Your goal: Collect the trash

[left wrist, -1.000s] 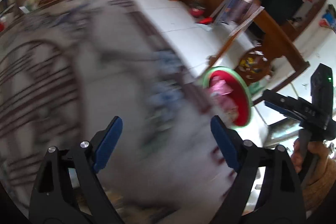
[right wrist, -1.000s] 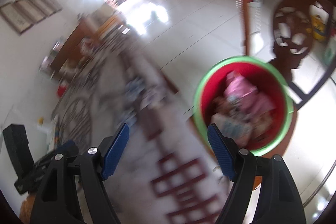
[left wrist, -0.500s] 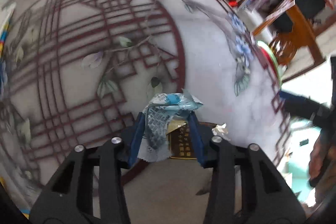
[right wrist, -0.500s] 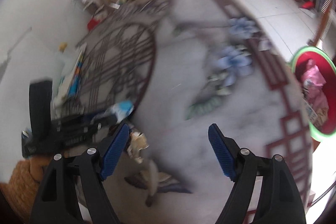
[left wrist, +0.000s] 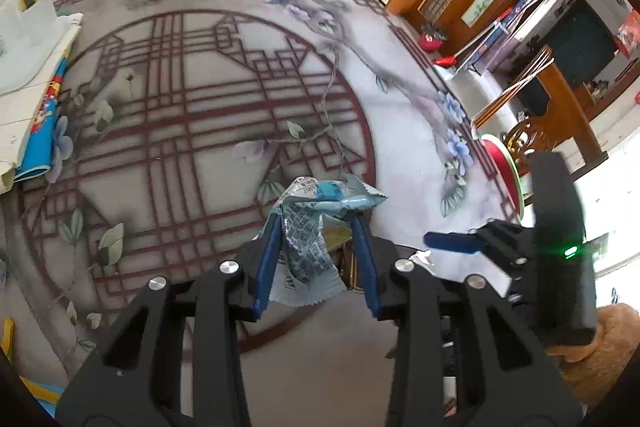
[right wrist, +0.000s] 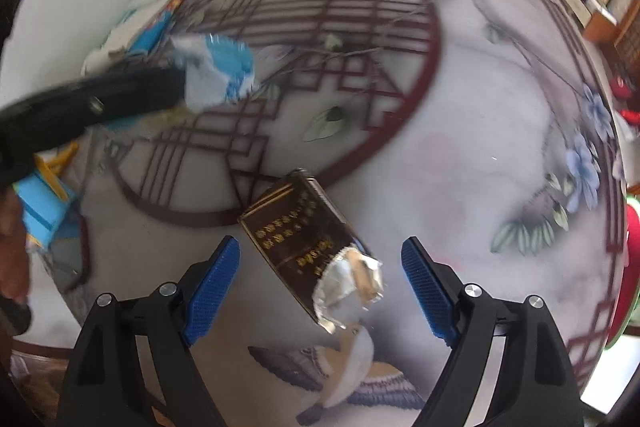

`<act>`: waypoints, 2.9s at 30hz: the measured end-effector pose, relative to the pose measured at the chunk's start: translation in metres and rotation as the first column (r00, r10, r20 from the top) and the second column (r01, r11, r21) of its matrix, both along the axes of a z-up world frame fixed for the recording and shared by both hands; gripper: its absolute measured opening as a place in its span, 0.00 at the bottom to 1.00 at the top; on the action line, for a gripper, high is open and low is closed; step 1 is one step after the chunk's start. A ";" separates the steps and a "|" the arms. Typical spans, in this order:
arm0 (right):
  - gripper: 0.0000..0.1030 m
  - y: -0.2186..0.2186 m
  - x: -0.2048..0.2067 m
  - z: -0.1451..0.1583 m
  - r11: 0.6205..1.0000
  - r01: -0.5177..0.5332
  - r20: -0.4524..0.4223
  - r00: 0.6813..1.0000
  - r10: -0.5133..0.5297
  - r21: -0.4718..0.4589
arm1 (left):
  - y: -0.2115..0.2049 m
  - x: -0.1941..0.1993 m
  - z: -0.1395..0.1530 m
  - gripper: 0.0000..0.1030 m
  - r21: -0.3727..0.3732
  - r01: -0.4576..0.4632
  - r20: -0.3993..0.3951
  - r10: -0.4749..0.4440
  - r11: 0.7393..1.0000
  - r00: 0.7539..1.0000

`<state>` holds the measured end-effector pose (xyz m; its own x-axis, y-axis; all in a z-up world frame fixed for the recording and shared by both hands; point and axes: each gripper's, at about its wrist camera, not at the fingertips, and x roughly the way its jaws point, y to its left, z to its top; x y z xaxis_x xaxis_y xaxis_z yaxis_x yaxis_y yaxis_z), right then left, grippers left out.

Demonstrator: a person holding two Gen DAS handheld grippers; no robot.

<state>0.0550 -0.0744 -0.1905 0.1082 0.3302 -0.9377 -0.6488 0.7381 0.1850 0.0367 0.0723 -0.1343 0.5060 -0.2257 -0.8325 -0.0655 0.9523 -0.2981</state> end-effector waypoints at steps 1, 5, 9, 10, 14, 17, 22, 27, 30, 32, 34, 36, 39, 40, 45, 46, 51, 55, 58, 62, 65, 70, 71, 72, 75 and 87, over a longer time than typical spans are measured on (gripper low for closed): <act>0.76 0.003 -0.001 -0.002 1.000 -0.005 0.004 1.000 0.005 -0.003 | 0.001 -0.001 0.002 0.34 -0.001 -0.003 0.008 0.003 1.000 1.000; 0.55 0.006 -0.004 -0.003 1.000 -0.010 0.007 1.000 0.010 -0.013 | 0.001 -0.007 0.013 0.34 0.005 -0.015 0.044 0.014 1.000 0.999; 0.40 -0.005 -0.002 0.011 0.998 0.037 0.010 0.999 -0.037 0.052 | -0.004 -0.007 0.026 0.34 0.018 -0.010 0.086 0.009 1.000 0.996; 0.40 -0.010 -0.002 0.016 0.996 0.057 0.016 0.998 -0.058 0.071 | -0.006 -0.006 0.030 0.34 0.021 -0.008 0.099 0.006 1.000 0.995; 0.40 -0.041 0.002 0.044 0.975 0.151 0.049 0.986 -0.161 0.163 | -0.018 -0.005 0.044 0.34 0.024 0.013 0.143 -0.016 1.000 0.990; 0.40 -0.063 0.003 0.063 0.952 0.217 0.067 0.969 -0.237 0.217 | -0.029 -0.002 0.053 0.34 0.024 0.033 0.165 -0.036 0.999 0.986; 0.40 -0.095 0.004 0.080 0.918 0.299 0.080 0.941 -0.330 0.260 | -0.051 0.005 0.061 0.34 0.019 0.072 0.185 -0.075 0.997 0.980; 0.41 -0.132 0.009 0.092 0.887 0.366 0.086 0.911 -0.403 0.282 | -0.075 0.015 0.066 0.34 0.015 0.116 0.194 -0.117 0.993 0.974; 0.41 -0.157 0.011 0.096 0.865 0.409 0.088 0.889 -0.450 0.290 | -0.094 0.022 0.067 0.34 0.012 0.149 0.197 -0.148 0.989 0.969; 0.41 -0.175 0.014 0.098 0.851 0.438 0.089 0.873 -0.480 0.291 | -0.108 0.029 0.068 0.34 0.006 0.169 0.197 -0.167 0.986 0.966; 0.41 -0.194 0.015 0.100 0.836 0.464 0.091 0.857 -0.508 0.292 | -0.123 0.037 0.067 0.34 -0.005 0.187 0.195 -0.182 0.982 0.964; 0.41 -0.211 0.018 0.101 0.821 0.489 0.095 0.840 -0.534 0.293 | -0.144 0.048 0.065 0.34 -0.024 0.215 0.189 -0.207 0.976 0.960; 0.41 -0.243 0.025 0.101 0.788 0.539 0.096 0.805 -0.586 0.298 | -0.176 0.063 0.061 0.34 -0.039 0.263 0.185 -0.251 0.964 0.950; 0.41 -0.255 0.028 0.101 0.775 0.556 0.096 0.791 -0.605 0.299 | -0.188 0.068 0.060 0.35 -0.043 0.279 0.187 -0.266 0.959 0.946; 0.41 -0.327 0.050 0.095 0.691 0.658 0.077 0.706 -0.704 0.298 | -0.256 0.101 0.050 0.35 -0.067 0.366 0.183 -0.349 0.928 0.919; 0.41 -0.341 0.055 0.094 0.674 0.676 0.071 0.688 -0.722 0.298 | -0.272 0.110 0.046 0.35 -0.068 0.385 0.179 -0.368 0.920 0.912; 0.41 -0.391 0.077 0.084 0.625 0.729 0.064 0.635 -0.770 0.281 | -0.324 0.143 0.033 0.35 -0.084 0.429 0.155 -0.413 0.900 0.897; 0.51 -0.417 0.093 0.076 0.614 0.742 0.063 0.622 -0.780 0.270 | -0.356 0.162 0.024 0.63 -0.100 0.457 0.155 -0.440 0.884 0.884; 0.70 -0.432 0.103 0.068 0.591 0.761 0.054 0.601 -0.798 0.268 | -0.366 0.171 0.026 0.88 -0.080 0.433 0.191 -0.413 0.898 0.891; 0.71 -0.440 0.108 0.070 0.574 0.768 0.054 0.584 -0.810 0.284 | -0.360 0.172 0.035 0.94 -0.053 0.384 0.212 -0.365 0.922 0.906; 0.77 -0.434 0.103 0.079 0.581 0.755 0.091 0.584 -0.807 0.304 | -0.348 0.169 0.046 0.95 0.001 0.327 0.262 -0.316 0.945 0.912; 0.88 -0.410 0.086 0.102 0.600 0.714 0.190 0.573 -0.797 0.362 | -0.315 0.155 0.071 0.95 0.057 0.225 0.348 -0.230 0.973 0.909; 0.91 -0.403 0.080 0.110 0.607 0.699 0.225 0.566 -0.793 0.378 | -0.305 0.149 0.078 0.95 0.051 0.210 0.369 -0.214 0.976 0.905; 0.93 -0.395 0.073 0.117 0.614 0.685 0.261 0.557 -0.789 0.393 | -0.299 0.147 0.082 0.95 0.051 0.196 0.382 -0.201 0.979 0.902; 0.93 -0.373 0.056 0.135 0.626 0.652 0.361 0.511 -0.780 0.428 | -0.276 0.129 0.101 0.95 0.060 0.163 0.450 -0.173 0.985 0.876; 0.93 -0.300 0.018 0.177 0.622 0.580 0.464 0.417 -0.781 0.526 | -0.211 0.062 0.158 0.95 0.188 0.002 0.609 -0.118 0.982 0.784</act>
